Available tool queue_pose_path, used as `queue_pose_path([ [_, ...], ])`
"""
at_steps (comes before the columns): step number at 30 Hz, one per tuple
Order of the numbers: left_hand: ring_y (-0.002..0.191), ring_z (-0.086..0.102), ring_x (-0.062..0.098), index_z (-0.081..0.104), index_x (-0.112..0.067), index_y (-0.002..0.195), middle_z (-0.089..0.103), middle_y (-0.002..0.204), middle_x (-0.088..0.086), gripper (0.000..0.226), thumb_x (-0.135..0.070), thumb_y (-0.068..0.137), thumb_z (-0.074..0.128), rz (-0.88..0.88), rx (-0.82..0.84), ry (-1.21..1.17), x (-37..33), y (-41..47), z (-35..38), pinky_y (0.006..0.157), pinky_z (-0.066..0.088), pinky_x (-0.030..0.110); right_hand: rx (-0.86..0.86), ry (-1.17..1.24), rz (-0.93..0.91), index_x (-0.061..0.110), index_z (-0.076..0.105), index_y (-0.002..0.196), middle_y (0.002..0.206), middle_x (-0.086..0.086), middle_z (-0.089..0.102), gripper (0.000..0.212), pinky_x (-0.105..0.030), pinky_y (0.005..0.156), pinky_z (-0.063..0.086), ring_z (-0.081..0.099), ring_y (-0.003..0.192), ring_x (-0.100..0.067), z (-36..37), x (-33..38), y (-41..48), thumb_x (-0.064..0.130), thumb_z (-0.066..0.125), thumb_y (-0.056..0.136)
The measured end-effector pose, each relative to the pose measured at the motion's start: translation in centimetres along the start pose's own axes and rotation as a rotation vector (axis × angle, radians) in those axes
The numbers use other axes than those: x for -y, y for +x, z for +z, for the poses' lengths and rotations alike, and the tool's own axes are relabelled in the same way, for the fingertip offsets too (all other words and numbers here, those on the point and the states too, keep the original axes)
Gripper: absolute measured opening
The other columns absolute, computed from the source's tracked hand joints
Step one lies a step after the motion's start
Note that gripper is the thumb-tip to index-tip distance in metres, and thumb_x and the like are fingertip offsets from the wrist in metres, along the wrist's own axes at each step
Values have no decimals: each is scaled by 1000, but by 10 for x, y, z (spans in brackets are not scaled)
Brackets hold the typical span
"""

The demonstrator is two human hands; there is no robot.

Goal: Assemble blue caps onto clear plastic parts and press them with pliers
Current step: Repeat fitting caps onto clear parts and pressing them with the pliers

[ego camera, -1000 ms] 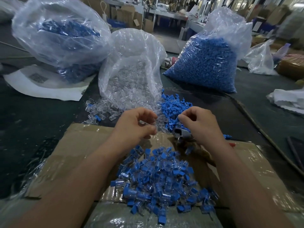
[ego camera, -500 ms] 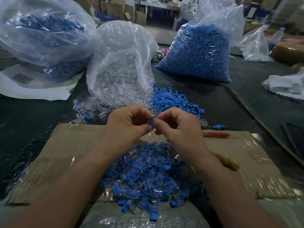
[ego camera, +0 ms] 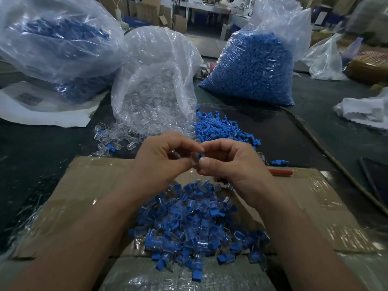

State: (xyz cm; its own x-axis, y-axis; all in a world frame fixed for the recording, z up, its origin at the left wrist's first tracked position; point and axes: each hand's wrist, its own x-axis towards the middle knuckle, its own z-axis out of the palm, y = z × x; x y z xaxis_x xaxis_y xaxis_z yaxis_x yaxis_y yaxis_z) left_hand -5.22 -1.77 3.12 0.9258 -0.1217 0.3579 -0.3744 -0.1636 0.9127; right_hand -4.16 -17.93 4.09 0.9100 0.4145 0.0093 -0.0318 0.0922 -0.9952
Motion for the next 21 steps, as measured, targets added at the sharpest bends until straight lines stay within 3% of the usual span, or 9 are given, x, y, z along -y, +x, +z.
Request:
queue_pose_path([
  [2,63,62,3,69,-25,77,67,68,-7,31,5,70,68,-74,-6,-111,0,0,-1,59,51,17,-54,24,-36,11,66,85,78,-4,72,34,-19,64,53,68,72,-14,0,0,0,16,74,52],
  [6,57,64,12,65,-12,76,69,65,3,13,-12,64,68,-133,17,-244,-4,-1,-1,55,52,18,-88,8,-74,11,65,86,75,-3,72,35,-19,63,52,68,70,-14,2,-1,0,17,73,52],
  [9,53,64,11,65,-9,74,68,60,4,12,-12,63,69,-143,-30,-229,-6,-2,2,52,51,18,-76,-50,-82,11,65,86,75,-1,72,32,-18,63,52,69,71,-13,4,-2,-1,19,71,55],
  [12,49,62,11,66,-7,72,66,56,5,10,3,72,68,-184,-54,-211,-6,0,4,49,51,18,-115,-153,-161,17,66,84,76,6,71,27,-13,63,50,68,72,-7,6,-4,-1,18,73,58],
  [15,44,58,11,65,-7,68,63,51,5,17,9,74,63,-237,-85,-242,-5,2,3,45,49,19,-109,-258,-310,22,66,84,74,13,70,27,-9,59,47,66,69,-1,9,-8,-1,3,73,67],
  [19,45,60,14,68,-11,61,64,52,7,20,6,70,66,-282,-60,-281,-6,2,2,45,50,21,-123,-338,-408,27,66,84,75,18,69,31,-8,60,47,64,70,2,7,-12,-1,0,72,70],
  [21,46,61,15,70,-11,59,65,54,8,11,-1,63,69,-304,-33,-301,-6,2,1,45,50,21,-137,-378,-436,29,66,83,75,20,68,30,-11,64,48,65,72,1,5,-13,-1,3,73,69],
])
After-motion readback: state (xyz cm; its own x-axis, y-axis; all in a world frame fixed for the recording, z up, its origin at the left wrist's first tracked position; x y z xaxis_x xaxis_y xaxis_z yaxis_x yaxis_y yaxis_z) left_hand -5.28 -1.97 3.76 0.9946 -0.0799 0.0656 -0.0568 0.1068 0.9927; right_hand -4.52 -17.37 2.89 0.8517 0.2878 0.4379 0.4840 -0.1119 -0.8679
